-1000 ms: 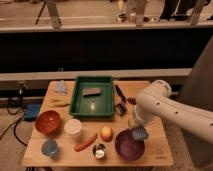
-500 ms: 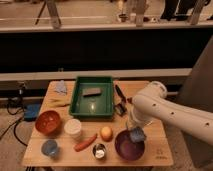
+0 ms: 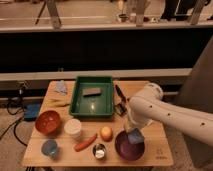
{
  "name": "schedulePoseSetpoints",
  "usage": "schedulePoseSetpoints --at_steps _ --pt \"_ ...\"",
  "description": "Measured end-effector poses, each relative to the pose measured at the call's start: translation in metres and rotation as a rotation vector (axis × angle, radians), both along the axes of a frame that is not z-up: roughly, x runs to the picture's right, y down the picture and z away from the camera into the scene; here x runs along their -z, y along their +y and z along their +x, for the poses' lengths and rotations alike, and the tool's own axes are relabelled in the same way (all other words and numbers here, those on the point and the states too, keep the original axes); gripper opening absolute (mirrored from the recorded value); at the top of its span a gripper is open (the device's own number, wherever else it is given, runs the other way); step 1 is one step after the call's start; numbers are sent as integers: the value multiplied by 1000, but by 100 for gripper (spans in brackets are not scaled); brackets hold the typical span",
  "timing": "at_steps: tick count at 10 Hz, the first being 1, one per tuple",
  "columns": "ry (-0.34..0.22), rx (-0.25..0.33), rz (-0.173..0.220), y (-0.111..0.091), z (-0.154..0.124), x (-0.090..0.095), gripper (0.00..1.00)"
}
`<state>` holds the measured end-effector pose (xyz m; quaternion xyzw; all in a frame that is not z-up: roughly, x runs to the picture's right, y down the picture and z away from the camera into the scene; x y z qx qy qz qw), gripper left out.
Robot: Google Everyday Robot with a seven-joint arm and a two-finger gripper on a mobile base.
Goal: Place sponge in purple bowl
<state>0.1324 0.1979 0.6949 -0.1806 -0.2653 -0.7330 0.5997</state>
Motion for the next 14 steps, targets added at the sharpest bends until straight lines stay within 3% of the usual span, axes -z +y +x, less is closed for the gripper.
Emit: schedulePoseSetpoints --at_steps 12,14 --pt "-31 40 -18 17 -9 -1 5" --pt "-37 47 -18 19 -12 -1 14"
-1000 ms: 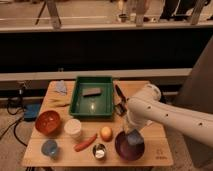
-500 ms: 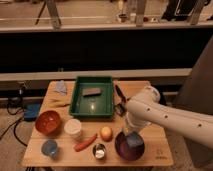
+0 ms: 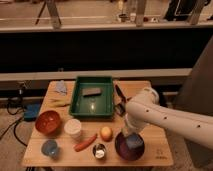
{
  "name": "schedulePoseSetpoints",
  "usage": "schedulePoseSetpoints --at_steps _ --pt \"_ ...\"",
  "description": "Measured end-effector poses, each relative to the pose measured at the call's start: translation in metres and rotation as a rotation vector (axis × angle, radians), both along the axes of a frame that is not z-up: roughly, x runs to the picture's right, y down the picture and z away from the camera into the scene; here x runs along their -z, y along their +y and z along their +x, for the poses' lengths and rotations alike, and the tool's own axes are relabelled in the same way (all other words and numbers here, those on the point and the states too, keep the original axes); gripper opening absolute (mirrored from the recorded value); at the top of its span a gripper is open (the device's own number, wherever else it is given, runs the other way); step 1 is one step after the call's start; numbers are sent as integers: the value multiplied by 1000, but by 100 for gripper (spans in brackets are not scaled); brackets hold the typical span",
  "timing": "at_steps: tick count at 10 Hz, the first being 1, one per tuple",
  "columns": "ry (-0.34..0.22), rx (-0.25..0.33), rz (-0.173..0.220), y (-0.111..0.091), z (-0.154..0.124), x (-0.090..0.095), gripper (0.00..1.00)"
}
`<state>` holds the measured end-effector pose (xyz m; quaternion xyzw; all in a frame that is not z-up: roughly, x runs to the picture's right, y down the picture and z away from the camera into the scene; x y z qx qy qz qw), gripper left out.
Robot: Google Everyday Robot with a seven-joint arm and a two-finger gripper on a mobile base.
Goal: Place sponge in purple bowl
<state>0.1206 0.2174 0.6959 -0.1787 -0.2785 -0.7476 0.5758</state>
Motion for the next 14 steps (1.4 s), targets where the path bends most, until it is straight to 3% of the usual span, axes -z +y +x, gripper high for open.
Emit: schedulePoseSetpoints --at_steps 3,5,8,14 --pt "-1 2 0 2 -3 0 27" --pt "-2 2 0 5 -4 0 31" --pt "-5 4 0 8 -6 1 49" --pt "-8 5 -2 13 -9 1 49"
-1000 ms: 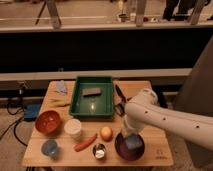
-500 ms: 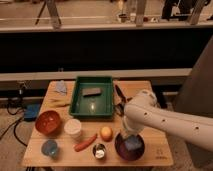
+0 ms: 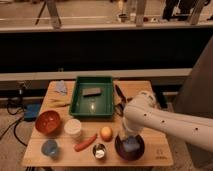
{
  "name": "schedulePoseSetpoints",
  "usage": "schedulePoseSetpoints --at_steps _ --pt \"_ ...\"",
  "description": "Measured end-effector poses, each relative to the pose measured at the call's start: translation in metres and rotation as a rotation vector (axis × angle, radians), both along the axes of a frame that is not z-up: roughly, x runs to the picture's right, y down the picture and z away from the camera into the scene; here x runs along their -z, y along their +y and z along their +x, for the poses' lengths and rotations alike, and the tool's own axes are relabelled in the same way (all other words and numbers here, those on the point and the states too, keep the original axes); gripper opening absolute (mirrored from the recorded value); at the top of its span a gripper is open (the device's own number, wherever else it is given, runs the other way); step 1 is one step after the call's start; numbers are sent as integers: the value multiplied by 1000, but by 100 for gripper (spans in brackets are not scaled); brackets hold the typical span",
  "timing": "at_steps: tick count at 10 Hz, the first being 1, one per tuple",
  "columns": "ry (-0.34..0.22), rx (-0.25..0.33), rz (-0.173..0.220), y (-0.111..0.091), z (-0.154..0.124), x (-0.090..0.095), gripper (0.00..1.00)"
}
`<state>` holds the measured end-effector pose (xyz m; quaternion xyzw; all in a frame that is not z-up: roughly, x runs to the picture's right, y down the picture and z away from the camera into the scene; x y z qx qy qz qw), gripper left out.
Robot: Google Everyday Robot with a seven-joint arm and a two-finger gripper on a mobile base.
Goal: Place sponge in purple bowl
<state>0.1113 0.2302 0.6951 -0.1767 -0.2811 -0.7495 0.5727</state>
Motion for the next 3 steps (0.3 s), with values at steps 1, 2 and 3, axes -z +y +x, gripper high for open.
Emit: schedulePoseSetpoints --at_steps 1,2,3 --pt "0 -1 0 1 0 0 52" --pt "-1 0 -1 2 -1 0 58" --pt "-2 0 -1 2 -1 1 61"
